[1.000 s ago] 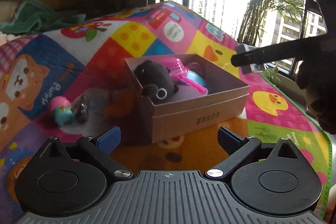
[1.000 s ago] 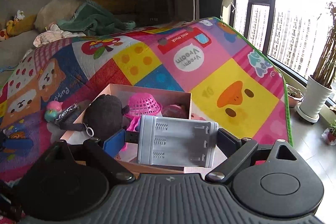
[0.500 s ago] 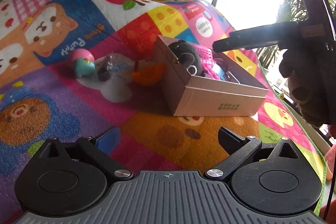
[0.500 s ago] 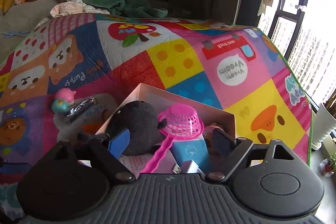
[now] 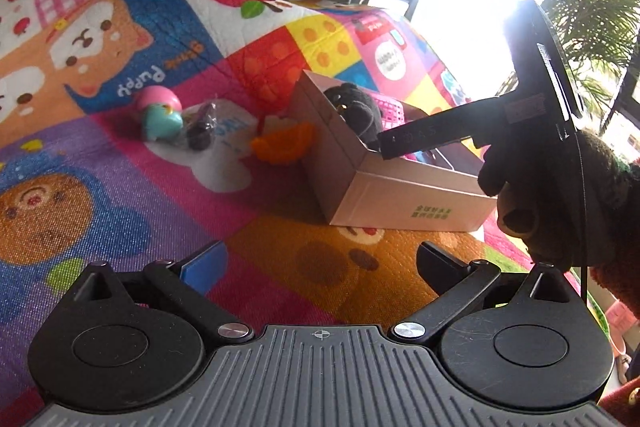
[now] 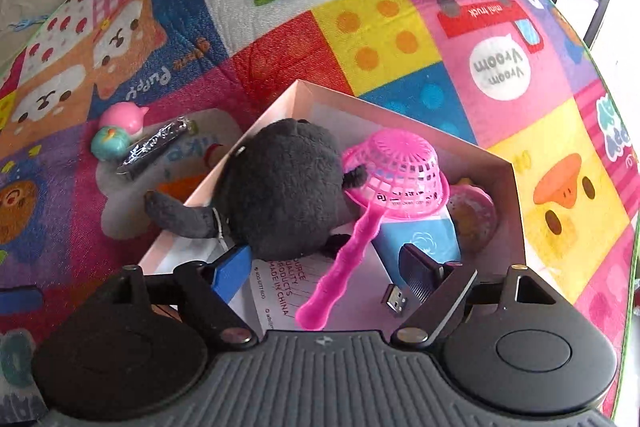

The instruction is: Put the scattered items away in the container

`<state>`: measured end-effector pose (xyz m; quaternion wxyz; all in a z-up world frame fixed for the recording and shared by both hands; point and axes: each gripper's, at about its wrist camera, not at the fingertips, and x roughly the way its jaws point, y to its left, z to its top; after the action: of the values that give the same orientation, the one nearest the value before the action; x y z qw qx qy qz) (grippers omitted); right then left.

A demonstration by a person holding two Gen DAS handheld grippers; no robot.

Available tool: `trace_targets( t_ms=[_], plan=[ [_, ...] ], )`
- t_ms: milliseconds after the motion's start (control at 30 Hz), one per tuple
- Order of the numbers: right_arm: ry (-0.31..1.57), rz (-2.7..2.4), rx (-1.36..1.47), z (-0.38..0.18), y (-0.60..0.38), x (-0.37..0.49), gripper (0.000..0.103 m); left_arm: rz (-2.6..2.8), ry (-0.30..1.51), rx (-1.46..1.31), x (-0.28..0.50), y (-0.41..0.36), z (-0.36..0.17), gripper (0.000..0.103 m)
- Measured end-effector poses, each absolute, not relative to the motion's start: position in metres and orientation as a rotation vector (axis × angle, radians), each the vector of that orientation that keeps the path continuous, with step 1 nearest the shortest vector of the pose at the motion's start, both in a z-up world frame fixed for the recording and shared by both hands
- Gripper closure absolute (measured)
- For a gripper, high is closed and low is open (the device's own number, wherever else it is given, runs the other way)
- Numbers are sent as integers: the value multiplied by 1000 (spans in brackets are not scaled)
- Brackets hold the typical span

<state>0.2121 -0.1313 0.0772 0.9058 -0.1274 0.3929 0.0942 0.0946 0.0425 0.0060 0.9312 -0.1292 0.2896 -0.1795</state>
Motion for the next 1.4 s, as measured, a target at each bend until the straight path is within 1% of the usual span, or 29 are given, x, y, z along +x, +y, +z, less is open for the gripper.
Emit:
trace_targets(
  t_ms=[100, 267, 400, 667, 833, 867, 900, 933, 1000, 1067, 1133, 1267, 1400],
  plan=[
    [790, 200, -253, 87, -133, 206, 22, -367, 599, -278, 96, 44, 5, 0],
    [758, 324, -121, 115, -131, 195, 24, -368, 619, -306, 99, 47, 3, 0],
    [763, 311, -183, 111, -115, 197, 25, -366, 620, -311, 99, 48, 3, 0],
    [837, 267, -170, 96, -129, 199, 26, -371, 631, -325, 100, 49, 2, 0],
    [804, 231, -156, 102, -138, 193, 27, -372, 636, -337, 101, 50, 1, 0],
    [780, 242, -155, 107, -137, 189, 29, -372, 637, -337, 101, 50, 1, 0],
    [755, 259, -156, 112, -134, 185, 36, -372, 637, -337, 101, 50, 1, 0],
    [737, 275, -162, 116, -130, 181, 52, -372, 637, -337, 101, 50, 1, 0],
    [720, 300, -182, 120, -118, 178, 67, -372, 636, -336, 101, 50, 1, 0],
    [706, 330, -209, 119, -105, 177, 70, -372, 636, -336, 101, 50, 1, 0],
    [698, 333, -232, 116, -95, 176, 76, -372, 637, -337, 101, 50, 1, 0],
    [716, 327, -215, 116, -90, 181, 76, -372, 637, -337, 101, 51, 1, 0],
    [803, 287, -175, 107, -103, 197, 76, -373, 637, -339, 101, 51, 1, 0]
  ],
)
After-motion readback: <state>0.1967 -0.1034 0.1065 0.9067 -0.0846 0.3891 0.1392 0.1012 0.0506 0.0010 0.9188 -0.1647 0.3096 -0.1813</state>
